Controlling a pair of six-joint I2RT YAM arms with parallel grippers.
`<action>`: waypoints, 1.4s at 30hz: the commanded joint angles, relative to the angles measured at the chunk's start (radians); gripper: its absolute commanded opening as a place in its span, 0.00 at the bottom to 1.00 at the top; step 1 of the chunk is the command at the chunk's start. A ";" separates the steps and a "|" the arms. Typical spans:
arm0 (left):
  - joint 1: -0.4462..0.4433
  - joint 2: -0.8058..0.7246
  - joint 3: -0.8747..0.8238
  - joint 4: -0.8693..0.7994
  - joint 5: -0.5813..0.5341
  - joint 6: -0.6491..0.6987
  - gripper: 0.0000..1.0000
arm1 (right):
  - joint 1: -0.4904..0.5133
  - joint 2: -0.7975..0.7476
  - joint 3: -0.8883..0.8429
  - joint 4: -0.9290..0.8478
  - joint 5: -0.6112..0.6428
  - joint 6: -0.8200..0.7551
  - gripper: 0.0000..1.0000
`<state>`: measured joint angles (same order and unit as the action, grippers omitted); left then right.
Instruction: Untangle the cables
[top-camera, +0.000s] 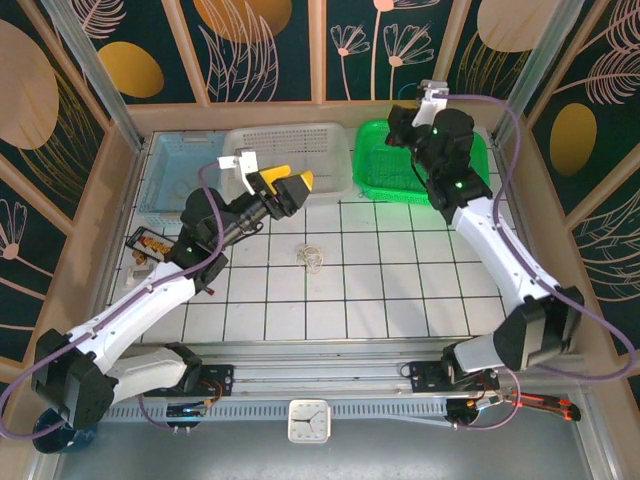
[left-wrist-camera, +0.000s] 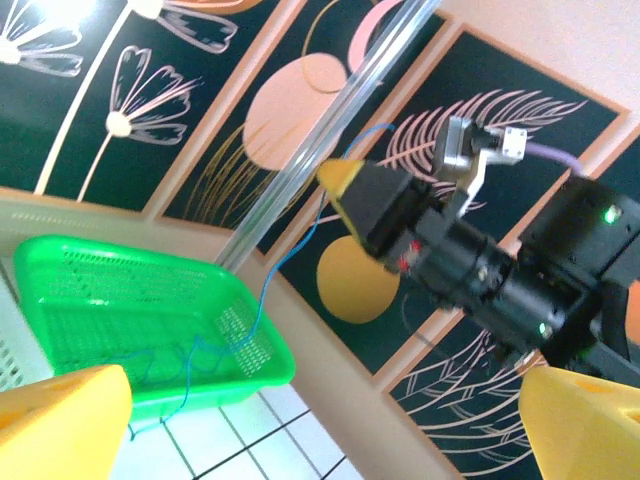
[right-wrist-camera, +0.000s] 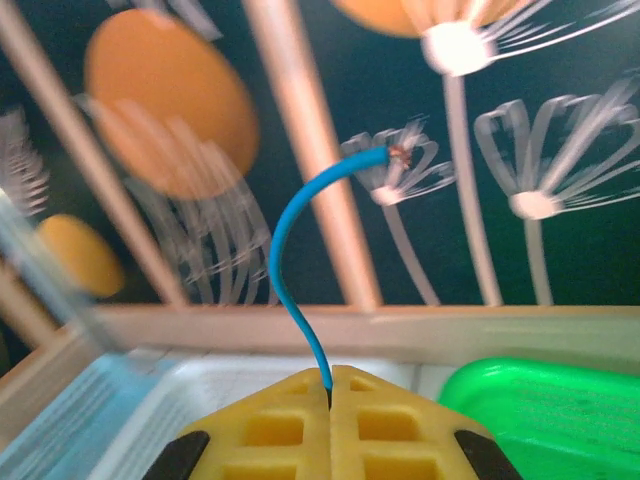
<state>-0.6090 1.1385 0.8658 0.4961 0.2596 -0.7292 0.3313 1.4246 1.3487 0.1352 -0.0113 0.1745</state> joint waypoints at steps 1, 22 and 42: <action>-0.005 -0.015 -0.035 -0.003 -0.023 -0.009 0.99 | -0.041 0.070 0.060 0.076 0.165 0.019 0.00; -0.006 0.074 -0.099 0.031 -0.013 -0.061 0.99 | -0.210 0.499 0.104 0.123 0.088 0.132 0.00; -0.004 0.084 -0.256 0.074 -0.100 -0.061 0.99 | -0.205 0.161 -0.201 0.122 -0.041 0.220 0.58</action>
<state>-0.6090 1.2282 0.6369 0.5205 0.1974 -0.7769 0.0933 1.6478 1.2095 0.2276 -0.0017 0.3737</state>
